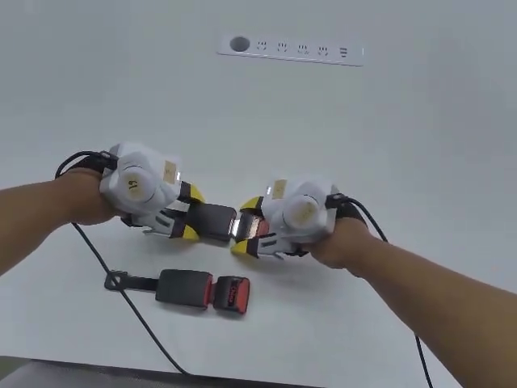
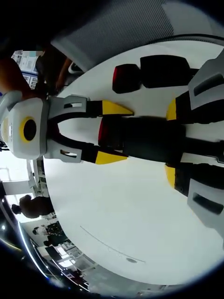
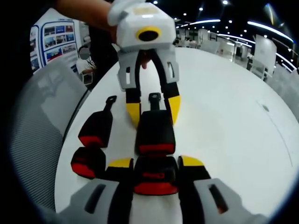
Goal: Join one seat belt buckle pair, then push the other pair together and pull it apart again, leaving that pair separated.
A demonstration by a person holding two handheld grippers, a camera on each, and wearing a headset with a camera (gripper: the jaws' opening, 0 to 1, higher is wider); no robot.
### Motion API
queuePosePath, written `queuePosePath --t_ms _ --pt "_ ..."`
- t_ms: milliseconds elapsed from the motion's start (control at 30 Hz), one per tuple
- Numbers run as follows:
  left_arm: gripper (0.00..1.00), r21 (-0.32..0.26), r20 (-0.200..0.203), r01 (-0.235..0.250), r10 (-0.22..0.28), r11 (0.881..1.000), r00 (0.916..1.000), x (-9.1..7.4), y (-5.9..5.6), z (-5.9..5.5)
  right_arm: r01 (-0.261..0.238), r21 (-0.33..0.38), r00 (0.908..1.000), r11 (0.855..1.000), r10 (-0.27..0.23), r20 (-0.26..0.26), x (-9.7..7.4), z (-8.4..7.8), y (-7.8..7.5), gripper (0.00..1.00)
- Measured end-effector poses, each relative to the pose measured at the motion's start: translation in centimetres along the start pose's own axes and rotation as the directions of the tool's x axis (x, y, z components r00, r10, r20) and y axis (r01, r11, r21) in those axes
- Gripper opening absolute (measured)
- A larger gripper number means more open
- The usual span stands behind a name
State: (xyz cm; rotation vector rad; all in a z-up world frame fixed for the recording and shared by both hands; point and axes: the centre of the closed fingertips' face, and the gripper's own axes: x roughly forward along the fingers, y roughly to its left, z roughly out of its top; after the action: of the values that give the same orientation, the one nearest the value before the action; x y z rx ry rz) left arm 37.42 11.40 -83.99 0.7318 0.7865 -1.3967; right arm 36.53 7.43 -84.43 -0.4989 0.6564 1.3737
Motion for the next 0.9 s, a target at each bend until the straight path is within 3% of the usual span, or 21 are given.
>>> queuePosePath --t_ms 900 --pt "0.33 -0.016 0.0 -0.008 0.008 1.0 1.0 -0.06 0.0 0.03 0.0 -0.001 0.9999 1.0 0.0 -0.014 0.03 0.09 -0.17 0.37"
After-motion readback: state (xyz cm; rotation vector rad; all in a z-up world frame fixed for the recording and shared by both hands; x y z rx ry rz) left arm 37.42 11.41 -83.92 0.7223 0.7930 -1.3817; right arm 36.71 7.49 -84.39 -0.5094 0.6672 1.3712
